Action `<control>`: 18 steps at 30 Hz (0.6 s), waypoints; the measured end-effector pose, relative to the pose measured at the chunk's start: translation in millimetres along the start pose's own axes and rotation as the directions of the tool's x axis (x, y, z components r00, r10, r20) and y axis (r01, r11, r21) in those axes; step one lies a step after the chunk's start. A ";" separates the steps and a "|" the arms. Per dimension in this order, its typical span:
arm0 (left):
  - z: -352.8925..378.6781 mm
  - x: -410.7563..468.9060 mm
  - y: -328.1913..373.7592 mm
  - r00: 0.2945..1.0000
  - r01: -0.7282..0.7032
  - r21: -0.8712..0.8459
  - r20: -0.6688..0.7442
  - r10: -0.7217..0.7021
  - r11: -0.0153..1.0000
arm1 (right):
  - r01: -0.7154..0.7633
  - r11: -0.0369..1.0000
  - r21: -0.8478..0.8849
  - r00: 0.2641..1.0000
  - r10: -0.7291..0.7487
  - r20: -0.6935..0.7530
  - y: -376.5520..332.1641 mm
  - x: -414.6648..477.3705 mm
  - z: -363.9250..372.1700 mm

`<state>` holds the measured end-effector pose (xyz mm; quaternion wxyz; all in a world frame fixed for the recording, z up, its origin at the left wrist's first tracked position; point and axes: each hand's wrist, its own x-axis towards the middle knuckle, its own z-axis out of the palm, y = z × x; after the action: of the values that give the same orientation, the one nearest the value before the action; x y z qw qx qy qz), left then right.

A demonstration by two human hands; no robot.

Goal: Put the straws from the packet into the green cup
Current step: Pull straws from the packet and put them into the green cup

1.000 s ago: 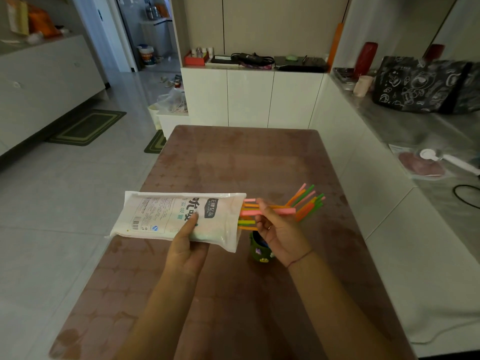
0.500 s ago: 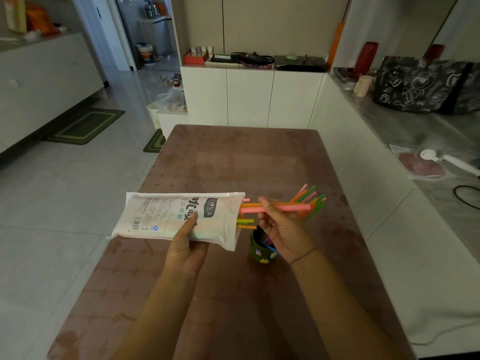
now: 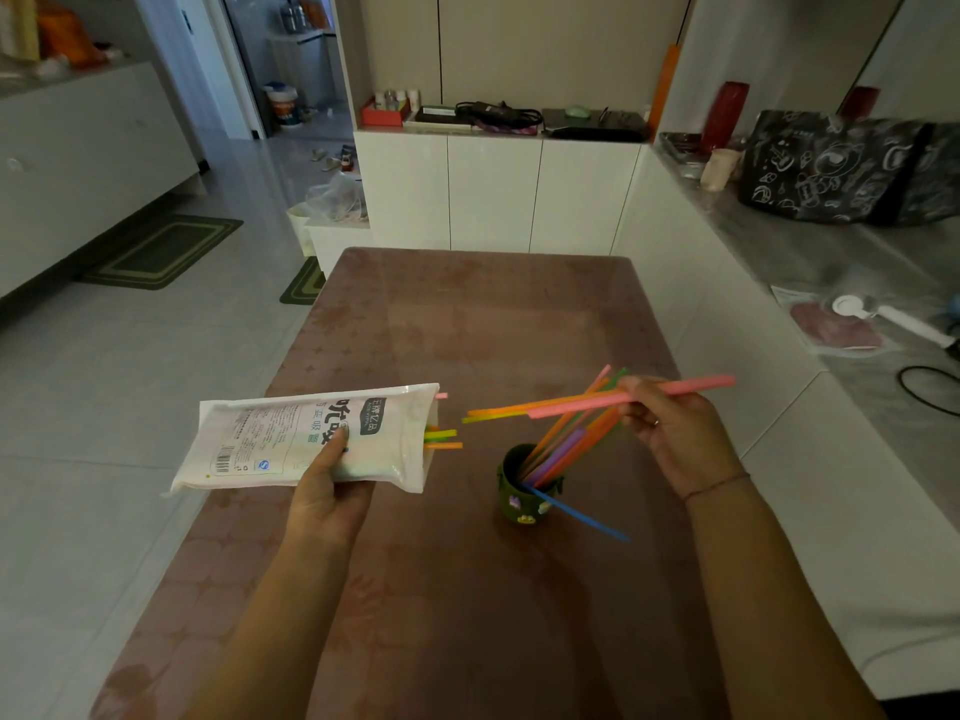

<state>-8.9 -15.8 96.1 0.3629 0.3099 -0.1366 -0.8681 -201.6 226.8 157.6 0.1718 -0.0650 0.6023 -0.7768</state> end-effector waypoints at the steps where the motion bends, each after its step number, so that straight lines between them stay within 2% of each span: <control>1: -0.1 -0.5 -0.9 1.000 0.001 0.002 0.008 -0.001 1.000 | 0.019 0.998 -0.052 1.000 -0.020 -0.015 0.2 1.1 -4.4; 6: 1.2 -3.4 -8.8 1.000 0.020 0.028 0.012 -0.020 0.999 | 0.101 0.936 -0.336 0.991 -0.124 -0.050 10.3 6.0 -16.5; 11: 3.1 -5.5 -14.8 0.999 0.027 0.042 0.018 -0.028 0.999 | 0.124 0.789 -0.602 0.990 -0.141 0.020 27.6 13.6 -12.4; 15: 3.5 -6.5 -19.5 0.999 0.034 0.057 0.028 -0.036 0.998 | 0.102 0.747 -0.657 0.995 -0.074 0.071 42.5 16.1 -1.7; 18: 3.2 -5.8 -20.6 0.999 0.036 0.057 0.021 -0.037 0.998 | 0.116 0.743 -0.659 0.993 -0.103 0.060 45.6 17.6 -1.6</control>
<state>-18.9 2.7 91.6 0.3365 0.3131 -0.1594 -0.8737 -209.9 212.3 111.6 0.0978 -0.1644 0.8314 -0.5217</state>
